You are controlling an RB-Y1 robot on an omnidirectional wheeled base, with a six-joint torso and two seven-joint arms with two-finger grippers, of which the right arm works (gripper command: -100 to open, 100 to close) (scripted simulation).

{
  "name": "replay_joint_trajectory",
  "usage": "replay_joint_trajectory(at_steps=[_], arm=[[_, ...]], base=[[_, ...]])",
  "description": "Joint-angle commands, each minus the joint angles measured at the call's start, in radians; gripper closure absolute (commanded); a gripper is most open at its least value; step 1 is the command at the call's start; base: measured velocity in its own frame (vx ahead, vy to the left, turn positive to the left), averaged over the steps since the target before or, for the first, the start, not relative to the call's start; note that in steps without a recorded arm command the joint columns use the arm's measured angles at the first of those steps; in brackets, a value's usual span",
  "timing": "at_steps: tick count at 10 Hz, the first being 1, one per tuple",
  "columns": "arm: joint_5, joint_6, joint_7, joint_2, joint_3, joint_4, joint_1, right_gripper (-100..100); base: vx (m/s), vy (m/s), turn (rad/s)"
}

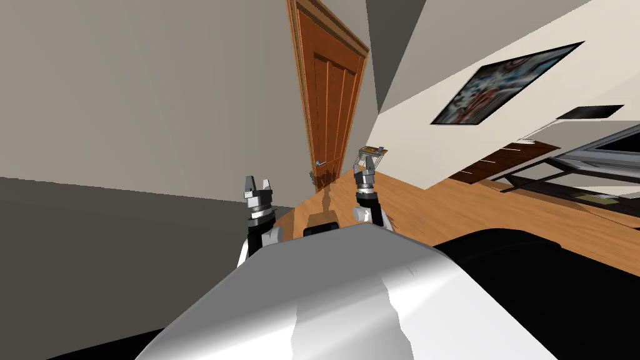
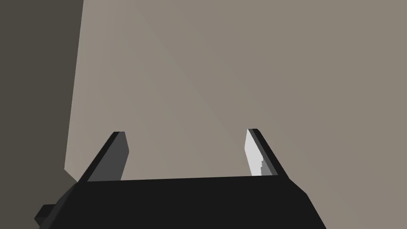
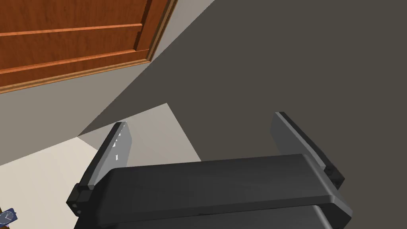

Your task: Pull the door open

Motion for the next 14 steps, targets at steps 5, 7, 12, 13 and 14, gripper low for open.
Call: replay_joint_trajectory(at_steps=[5,7,12,13,14], arm=[[-0.012,-0.034,-0.014,-0.028,0.004,0.129,-0.048,-100],[-0.018,-0.048,-0.020,-0.039,0.006,0.185,-0.068,-100],[-0.031,-0.086,-0.035,-0.064,0.011,0.329,-0.122,-100],[-0.035,-0.097,-0.039,-0.071,0.012,0.370,-0.137,-100],[-0.039,-0.108,-0.044,-0.078,0.013,0.406,-0.152,-100]], base=[[0.059,-0.026,0.071],[0.069,-0.030,0.077],[0.074,-0.047,0.086],[0.050,-0.034,0.058],[0.069,-0.049,0.137]])
